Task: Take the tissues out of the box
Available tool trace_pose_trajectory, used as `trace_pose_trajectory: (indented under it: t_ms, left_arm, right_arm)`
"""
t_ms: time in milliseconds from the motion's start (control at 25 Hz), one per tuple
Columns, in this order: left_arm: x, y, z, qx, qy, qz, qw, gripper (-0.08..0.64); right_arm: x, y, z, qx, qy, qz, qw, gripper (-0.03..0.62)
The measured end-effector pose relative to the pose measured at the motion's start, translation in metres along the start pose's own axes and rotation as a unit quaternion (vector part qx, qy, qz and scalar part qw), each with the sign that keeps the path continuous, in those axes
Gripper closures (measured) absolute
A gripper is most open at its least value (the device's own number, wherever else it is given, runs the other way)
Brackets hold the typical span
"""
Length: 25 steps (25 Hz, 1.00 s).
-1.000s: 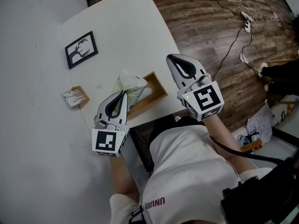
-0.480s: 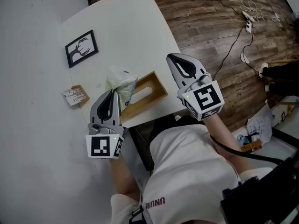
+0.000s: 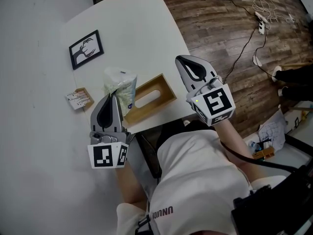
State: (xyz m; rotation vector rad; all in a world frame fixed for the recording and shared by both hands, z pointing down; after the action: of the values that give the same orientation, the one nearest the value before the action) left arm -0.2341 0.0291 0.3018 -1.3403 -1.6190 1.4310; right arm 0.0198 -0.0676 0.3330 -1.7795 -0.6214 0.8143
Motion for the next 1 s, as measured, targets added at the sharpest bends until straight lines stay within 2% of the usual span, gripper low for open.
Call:
trace_pose_trajectory:
  t_ms: [360, 1000]
  left_arm:
    - [0.0053, 0.0046, 0.0051, 0.005, 0.035, -0.012, 0.9993, 0.546]
    - [0.0092, 0.004, 0.0083, 0.006, 0.039, -0.012, 0.9991, 0.546]
  right_arm:
    - [0.0023, -0.0001, -0.0014, 0.006, -0.003, 0.007, 1.0, 0.572]
    - [0.0028, 0.0005, -0.0008, 0.011, -0.008, 0.007, 1.0, 0.572]
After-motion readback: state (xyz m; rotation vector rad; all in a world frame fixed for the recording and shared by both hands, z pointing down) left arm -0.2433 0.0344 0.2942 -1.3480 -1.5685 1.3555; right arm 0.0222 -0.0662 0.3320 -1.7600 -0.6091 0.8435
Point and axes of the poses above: the fingertips, and each gripper's own axes: x backward along the fingers, z to its left, y out of its top, the point moved 8 cm from there along x, backward along the fingers, and after that the axes turned 12 degrees about -x, right-handed, at the moved point
